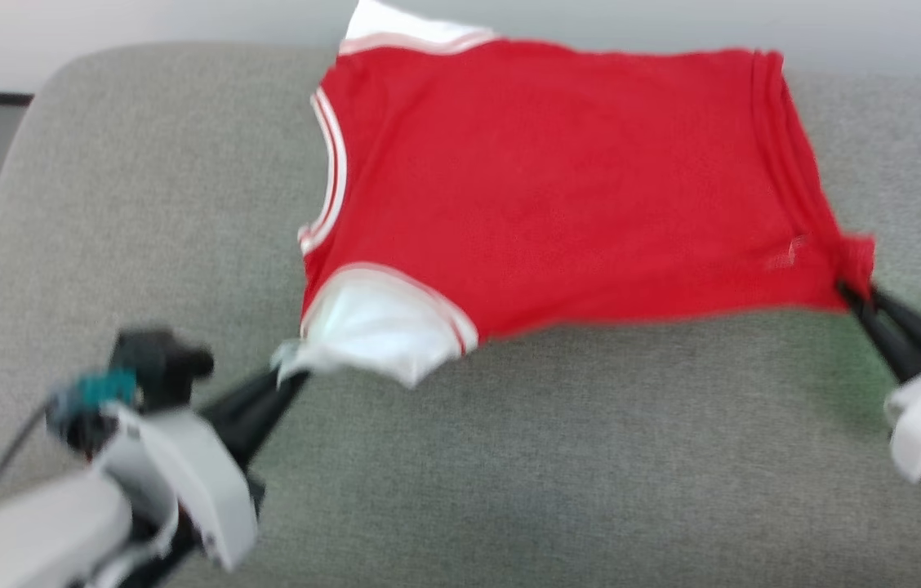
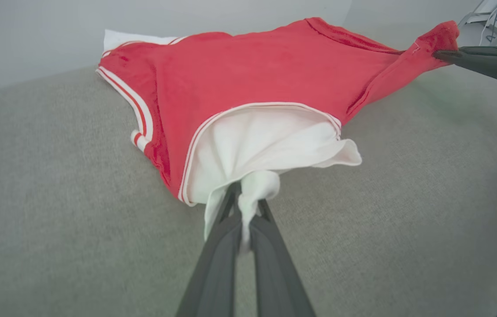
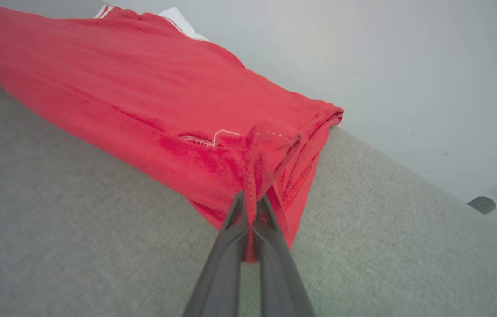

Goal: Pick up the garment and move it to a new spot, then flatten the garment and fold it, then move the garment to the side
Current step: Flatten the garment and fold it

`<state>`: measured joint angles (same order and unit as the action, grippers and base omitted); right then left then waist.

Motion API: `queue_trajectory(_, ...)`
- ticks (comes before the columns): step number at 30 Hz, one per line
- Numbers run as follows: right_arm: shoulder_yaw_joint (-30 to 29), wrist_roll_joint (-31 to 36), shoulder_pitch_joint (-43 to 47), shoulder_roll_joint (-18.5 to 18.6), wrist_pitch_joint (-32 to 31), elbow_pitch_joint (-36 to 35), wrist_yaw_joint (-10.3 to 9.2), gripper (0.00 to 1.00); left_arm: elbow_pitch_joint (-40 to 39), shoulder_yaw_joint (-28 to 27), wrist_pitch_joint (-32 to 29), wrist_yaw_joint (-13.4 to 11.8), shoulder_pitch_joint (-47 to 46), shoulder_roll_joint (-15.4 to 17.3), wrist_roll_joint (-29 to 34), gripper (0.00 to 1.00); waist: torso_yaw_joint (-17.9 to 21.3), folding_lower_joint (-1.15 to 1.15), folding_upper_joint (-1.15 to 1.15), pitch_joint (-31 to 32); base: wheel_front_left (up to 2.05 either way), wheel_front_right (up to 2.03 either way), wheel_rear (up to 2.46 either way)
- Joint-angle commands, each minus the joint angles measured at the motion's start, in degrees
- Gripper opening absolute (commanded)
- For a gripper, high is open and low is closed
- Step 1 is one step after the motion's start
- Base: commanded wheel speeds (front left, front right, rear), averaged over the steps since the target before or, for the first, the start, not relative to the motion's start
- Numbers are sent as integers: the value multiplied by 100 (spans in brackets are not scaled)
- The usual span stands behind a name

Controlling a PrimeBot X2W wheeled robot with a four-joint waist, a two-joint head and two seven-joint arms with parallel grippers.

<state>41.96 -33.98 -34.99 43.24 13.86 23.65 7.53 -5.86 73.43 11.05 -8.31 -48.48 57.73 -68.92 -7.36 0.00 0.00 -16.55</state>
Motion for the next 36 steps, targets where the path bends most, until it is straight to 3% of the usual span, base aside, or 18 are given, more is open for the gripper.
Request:
queue_trajectory(1, -81, 51, 280, 42, 44, -99, -8, 0, -150, -3, 66, -186, 296, 81, -108, 0, 82, 0, 0, 163, 0, 0, 0)
queue_trajectory(9, -665, 455, 1676, 152, 126, -640, -8, 0, -972, -83, 363, -1088, 1715, 361, -717, 0, 81, 0, 0, 312, 0, 0, 0)
queue_trajectory(15, -1326, 750, 2824, -4, 133, -1147, -8, 0, -1275, -349, 413, -1448, 2662, 353, -1013, 0, 26, 0, 0, 342, 0, 0, 0)
queue_trajectory(23, -1977, 1049, 3836, -356, 135, -1691, -8, 0, -1562, -1041, 405, -1699, 3522, 220, -816, 0, 60, 0, 0, 255, 0, 0, 0)
queue_trajectory(31, -2286, 1055, 3986, -588, 128, -2153, -8, 0, -1842, -1524, 373, -1835, 3328, 851, -263, 0, 301, 0, 0, 149, 0, 0, 0)
queue_trajectory(36, -2299, 1020, 3698, -664, 128, -2233, -8, 0, -1886, -1668, -14, -1675, 2748, 1212, 148, 0, 470, 0, 0, 101, 0, 0, 0)
